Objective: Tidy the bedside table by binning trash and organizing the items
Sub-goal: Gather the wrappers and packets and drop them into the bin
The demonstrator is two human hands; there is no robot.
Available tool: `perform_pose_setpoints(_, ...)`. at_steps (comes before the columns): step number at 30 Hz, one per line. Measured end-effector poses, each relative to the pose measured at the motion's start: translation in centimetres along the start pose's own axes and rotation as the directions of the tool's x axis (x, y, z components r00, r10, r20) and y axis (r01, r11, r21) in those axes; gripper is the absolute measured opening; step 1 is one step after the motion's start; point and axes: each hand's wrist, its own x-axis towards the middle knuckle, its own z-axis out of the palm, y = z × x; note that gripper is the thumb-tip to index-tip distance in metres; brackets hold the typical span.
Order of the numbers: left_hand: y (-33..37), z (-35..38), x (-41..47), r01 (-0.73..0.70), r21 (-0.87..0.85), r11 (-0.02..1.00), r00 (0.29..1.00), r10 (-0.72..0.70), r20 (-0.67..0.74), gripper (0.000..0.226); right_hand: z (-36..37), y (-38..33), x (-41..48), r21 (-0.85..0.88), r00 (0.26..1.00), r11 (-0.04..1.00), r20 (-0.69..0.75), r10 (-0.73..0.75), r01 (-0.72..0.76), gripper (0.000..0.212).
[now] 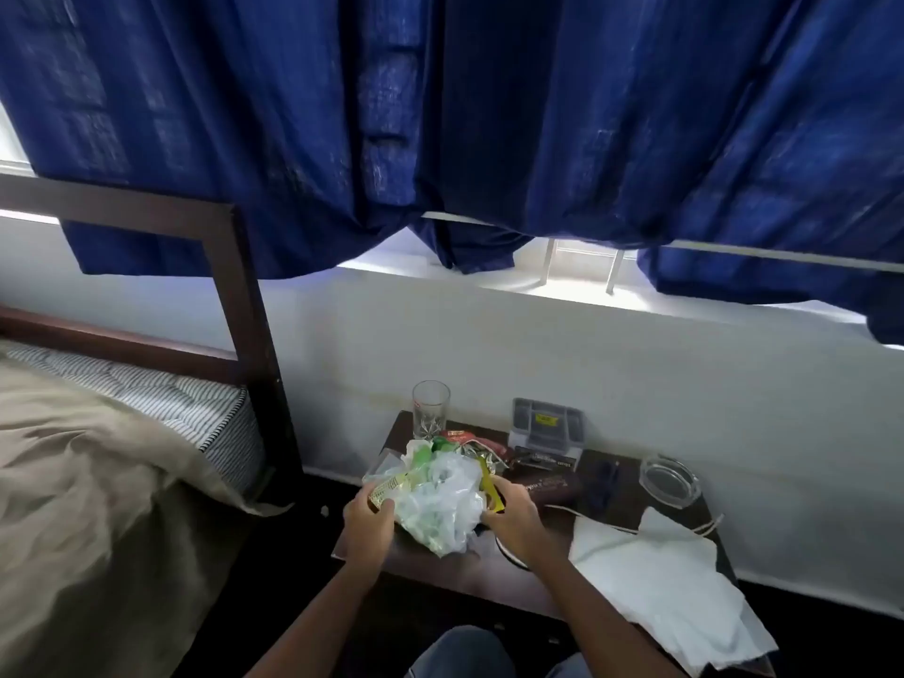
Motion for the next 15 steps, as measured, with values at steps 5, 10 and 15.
perform_pose_setpoints(5, 0.9, 0.4, -0.5, 0.244, -0.293, 0.925, 0.970, -0.227, 0.091, 0.039, 1.3, -2.6, 0.2, 0.228, 0.996, 0.971, 0.081, 0.048, -0.065, 0.087)
perform_pose_setpoints(10, 1.5, 0.4, -1.9, 0.312, -0.462, 0.830, 0.950, -0.269, 0.159, 0.032, 2.0, -2.4, 0.4, 0.318, 0.996, 0.944, 0.043, 0.079, -0.089, 0.080)
perform_pose_setpoints(15, 1.9, -0.1, -3.1, 0.324, -0.556, 0.765, 0.946, -0.244, 0.215, 0.024, 0.5, -2.2, -0.9, 0.387, 1.000, 0.922, -0.011, 0.025, -0.019, 0.077)
